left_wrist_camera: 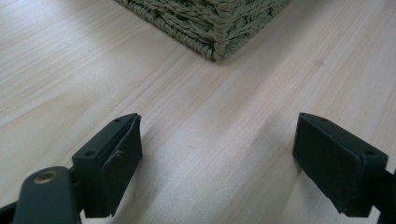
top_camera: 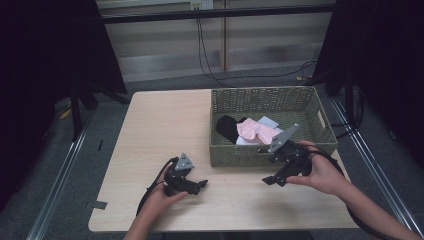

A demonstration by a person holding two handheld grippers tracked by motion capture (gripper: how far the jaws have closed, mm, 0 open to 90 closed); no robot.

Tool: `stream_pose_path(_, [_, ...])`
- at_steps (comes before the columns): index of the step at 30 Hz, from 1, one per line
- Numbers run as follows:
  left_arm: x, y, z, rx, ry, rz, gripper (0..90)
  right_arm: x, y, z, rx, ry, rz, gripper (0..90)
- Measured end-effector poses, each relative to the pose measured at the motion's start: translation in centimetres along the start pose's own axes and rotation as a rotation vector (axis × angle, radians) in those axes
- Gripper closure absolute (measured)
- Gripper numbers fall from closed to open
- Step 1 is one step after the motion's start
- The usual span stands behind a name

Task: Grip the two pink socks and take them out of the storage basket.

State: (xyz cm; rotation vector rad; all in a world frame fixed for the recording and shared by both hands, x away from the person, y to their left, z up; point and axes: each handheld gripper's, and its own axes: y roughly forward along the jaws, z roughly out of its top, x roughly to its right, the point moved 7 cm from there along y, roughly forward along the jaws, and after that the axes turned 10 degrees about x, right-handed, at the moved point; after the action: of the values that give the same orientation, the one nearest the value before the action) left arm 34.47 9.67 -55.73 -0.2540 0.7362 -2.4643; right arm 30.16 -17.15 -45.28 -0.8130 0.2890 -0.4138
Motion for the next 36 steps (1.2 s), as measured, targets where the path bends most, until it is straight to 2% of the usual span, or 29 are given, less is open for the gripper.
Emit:
stream_pose_path(10, [0.0, 0.0, 0.0, 0.000, 0.000, 0.000, 15.3, 1.1, -3.0, 2.8, -0.012, -0.019, -0.006, 22.9])
stream_pose_path(11, [0.0, 0.0, 0.0, 0.000, 0.000, 0.000, 15.3, 1.5, -3.5, 3.6, 0.007, -0.001, 0.005, 23.0])
stream_pose_path(14, [0.0, 0.0, 0.0, 0.000, 0.000, 0.000, 15.2, 2.0, -3.9, 3.9, 0.000, 0.001, -0.013, 22.9])
stream_pose_path(21, [0.0, 0.0, 0.0, 0.000, 0.000, 0.000, 15.3, 4.3, -4.7, 5.5, 0.003, 0.030, -0.043, 23.2])
stream_pose_path(22, [0.0, 0.0, 0.0, 0.000, 0.001, 0.000, 15.3, 5.1, -4.8, 5.8, 0.005, 0.024, -0.064, 23.5])
stream_pose_path(23, [0.0, 0.0, 0.0, -0.001, 0.000, 0.000, 15.3, 5.1, -4.8, 5.8, 0.005, 0.024, -0.064, 23.5])
stream_pose_path(30, [0.0, 0.1, 0.0, 0.007, -0.008, 0.002, 15.2, 8.2, -4.0, 6.2, -0.002, 0.080, -0.120, 24.4])
stream_pose_path(31, [0.0, 0.1, 0.0, 0.007, -0.008, 0.002, 15.3, 9.1, -3.6, 6.1, -0.009, 0.103, -0.132, 24.5])
stream_pose_path(33, [0.0, 0.1, 0.0, 0.008, -0.008, 0.002, 15.3, 9.5, -3.3, 6.1, -0.012, 0.111, -0.144, 24.6])
stream_pose_path(34, [0.0, 0.1, 0.0, 0.007, -0.008, 0.002, 15.3, 10.4, -2.8, 6.0, -0.017, 0.126, -0.154, 25.4])
stream_pose_path(36, [0.0, 0.1, 0.0, 0.008, -0.008, 0.002, 15.3, 11.2, -2.3, 5.9, -0.014, 0.156, -0.158, 25.8])
